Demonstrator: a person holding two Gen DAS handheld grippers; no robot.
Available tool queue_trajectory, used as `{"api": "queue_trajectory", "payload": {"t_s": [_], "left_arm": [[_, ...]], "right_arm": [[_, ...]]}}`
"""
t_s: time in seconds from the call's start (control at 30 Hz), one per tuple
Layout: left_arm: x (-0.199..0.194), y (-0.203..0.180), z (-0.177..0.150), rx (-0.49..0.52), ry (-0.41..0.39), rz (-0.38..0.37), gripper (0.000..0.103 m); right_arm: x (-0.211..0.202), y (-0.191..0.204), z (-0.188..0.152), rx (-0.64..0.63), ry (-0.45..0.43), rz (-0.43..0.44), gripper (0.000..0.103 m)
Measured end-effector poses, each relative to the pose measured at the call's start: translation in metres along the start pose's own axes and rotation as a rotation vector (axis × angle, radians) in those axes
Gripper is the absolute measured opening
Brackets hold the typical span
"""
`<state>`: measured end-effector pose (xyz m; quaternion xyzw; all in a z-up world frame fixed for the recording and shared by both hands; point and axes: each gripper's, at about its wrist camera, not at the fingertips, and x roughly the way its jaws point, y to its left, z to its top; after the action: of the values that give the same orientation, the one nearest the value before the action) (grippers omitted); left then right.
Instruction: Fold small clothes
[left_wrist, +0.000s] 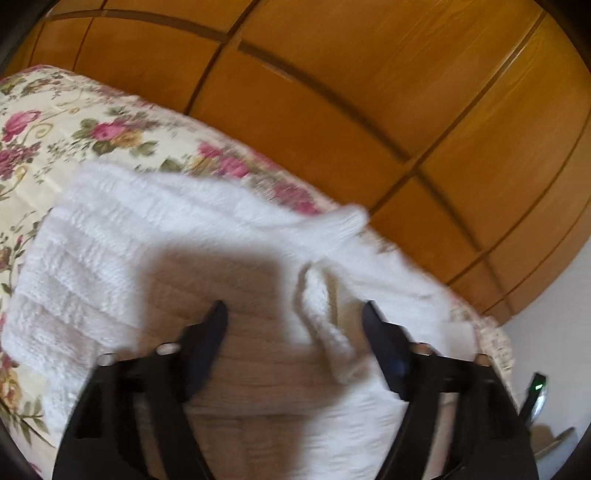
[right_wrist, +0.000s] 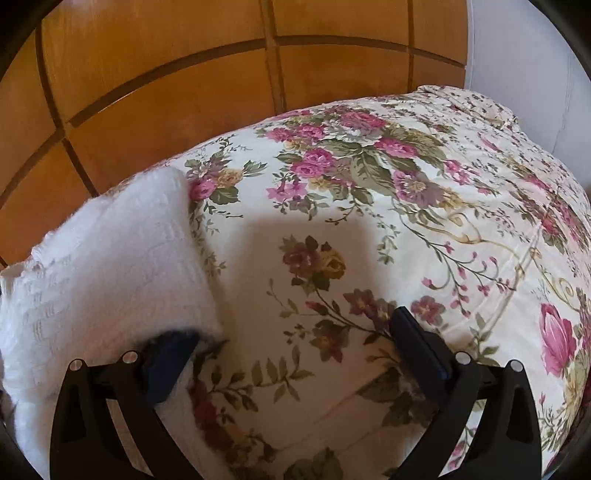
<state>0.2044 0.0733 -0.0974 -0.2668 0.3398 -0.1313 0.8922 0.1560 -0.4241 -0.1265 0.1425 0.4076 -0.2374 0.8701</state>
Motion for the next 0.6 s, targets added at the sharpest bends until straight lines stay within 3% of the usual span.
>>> {"api": "queue_trajectory", "payload": {"t_s": [0.13,0.2,0.23,0.47,0.53,0.6], "left_arm": [[0.025,-0.014,0.003,0.015,0.114,0.047,0.073],[0.033,-0.027,0.005,0.065,0.134,0.064,0.015],[0.034,-0.034,0.008,0.074,0.147,0.059,0.003],[-0.030,-0.076,0.051,0.006,-0.030,-0.202,0.002],[-0.044,-0.074,0.054,0.015,-0.063,-0.220,0.002],[-0.047,-0.063,0.046,0.045,-0.068,-0.179,0.002]], "right_arm": [[0.002,0.007,0.001,-0.027,0.000,-0.037,0.101],[0.003,0.007,0.001,-0.031,0.003,-0.042,0.101],[0.003,0.007,0.001,-0.030,0.002,-0.038,0.101],[0.004,0.008,-0.001,-0.023,-0.004,-0.038,0.101],[0.004,0.008,-0.001,-0.021,-0.005,-0.035,0.101],[0.003,0.006,-0.001,-0.019,-0.007,-0.034,0.101]]}}
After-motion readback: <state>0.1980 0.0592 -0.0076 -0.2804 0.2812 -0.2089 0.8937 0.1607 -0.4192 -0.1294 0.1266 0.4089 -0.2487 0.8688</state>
